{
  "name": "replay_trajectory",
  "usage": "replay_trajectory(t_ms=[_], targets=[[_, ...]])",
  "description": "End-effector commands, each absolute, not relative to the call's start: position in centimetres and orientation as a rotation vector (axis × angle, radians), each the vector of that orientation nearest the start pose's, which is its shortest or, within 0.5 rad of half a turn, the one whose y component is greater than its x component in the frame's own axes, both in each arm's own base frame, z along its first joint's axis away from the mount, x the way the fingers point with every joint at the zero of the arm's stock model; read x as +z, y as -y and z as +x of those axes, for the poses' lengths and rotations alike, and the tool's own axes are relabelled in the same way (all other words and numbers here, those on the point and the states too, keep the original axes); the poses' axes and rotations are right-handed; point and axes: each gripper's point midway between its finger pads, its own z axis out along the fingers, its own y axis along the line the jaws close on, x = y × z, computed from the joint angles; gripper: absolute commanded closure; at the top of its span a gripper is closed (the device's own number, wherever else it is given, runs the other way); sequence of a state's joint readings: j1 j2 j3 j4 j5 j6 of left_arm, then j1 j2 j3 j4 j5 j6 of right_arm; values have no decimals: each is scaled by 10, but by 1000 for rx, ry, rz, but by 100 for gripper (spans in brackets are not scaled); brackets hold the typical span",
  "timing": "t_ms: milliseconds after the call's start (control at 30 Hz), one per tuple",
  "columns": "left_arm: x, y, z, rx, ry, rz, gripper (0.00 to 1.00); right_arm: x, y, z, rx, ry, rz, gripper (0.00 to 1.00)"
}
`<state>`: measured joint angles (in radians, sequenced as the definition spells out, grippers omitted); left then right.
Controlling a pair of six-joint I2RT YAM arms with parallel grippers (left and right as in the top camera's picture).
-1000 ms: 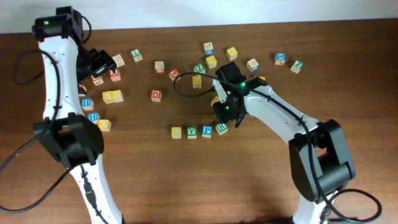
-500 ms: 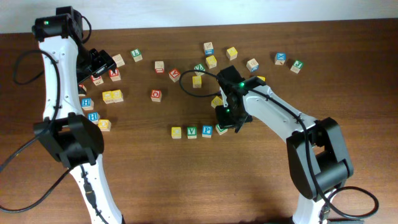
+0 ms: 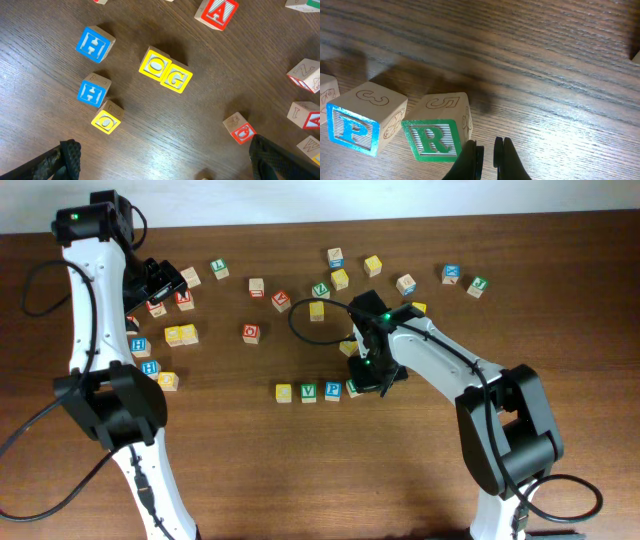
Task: Spell out CVPR
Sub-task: 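Lower the green R block beside the blue P block and open, then move both grippers to the ends of the C-V-P-R row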
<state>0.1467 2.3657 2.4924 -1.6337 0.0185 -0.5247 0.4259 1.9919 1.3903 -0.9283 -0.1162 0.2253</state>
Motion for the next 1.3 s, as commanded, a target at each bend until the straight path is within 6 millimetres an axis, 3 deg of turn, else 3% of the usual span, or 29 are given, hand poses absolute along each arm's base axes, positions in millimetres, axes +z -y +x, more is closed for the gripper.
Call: replay_trajectory(t_ms=[0, 267, 333, 433, 500, 533, 567, 600, 633, 833, 867, 900, 933, 1000, 1067, 1100, 1200, 1267], targets=[[148, -70, 456, -34, -2883, -1040, 1, 17, -174, 329, 210, -3139, -301, 96], [148, -70, 456, -34, -2883, -1040, 1, 20, -185, 322, 327, -3167, -281, 96], [148, -70, 456, -34, -2883, -1040, 1, 25, -176, 327, 293, -3167, -252, 96], [148, -70, 456, -34, -2883, -1040, 1, 59, -149, 347, 252, -3163, -146, 96], [148, -70, 456, -34, -2883, -1040, 1, 77, -109, 371, 122, -3123, -20, 96], [148, -70, 456, -34, -2883, -1040, 1, 86, -88, 384, 172, -3098, 95, 96], [148, -70, 456, -34, -2883, -1040, 1, 89, -83, 387, 294, -3095, 164, 96], [148, -70, 456, -34, -2883, -1040, 1, 90, -77, 387, 406, -3092, 234, 90], [148, -70, 456, -34, -2883, -1040, 1, 90, -67, 383, 409, -3109, 279, 84], [148, -62, 459, -114, -2886, -1038, 1, 84, -72, 373, 405, -3150, 270, 77], [149, -48, 453, -219, -2942, -992, 1, 83, -76, 372, 405, -3153, 254, 76], [154, -22, 455, -429, -3005, -730, 4, 84, -82, 368, 404, -3165, 228, 82], [163, 16, 452, -671, -3023, -298, 30, 84, -96, 364, 403, -3177, 168, 87], [158, 35, 449, -681, -3052, -223, 31, 85, -107, 352, 411, -3219, 130, 83], [144, 49, 422, -627, -3165, -173, 33, 98, -99, 323, 313, -3310, 125, 83], [140, 47, 396, -592, -3238, -186, 33, 120, -98, 317, 321, -3265, 113, 83], [157, 46, 351, -573, -3274, -187, 33, 169, -96, 306, 257, -3118, 26, 82], [166, 57, 334, -564, -3246, -126, 34, 184, -97, 291, 215, -3070, -31, 78]])
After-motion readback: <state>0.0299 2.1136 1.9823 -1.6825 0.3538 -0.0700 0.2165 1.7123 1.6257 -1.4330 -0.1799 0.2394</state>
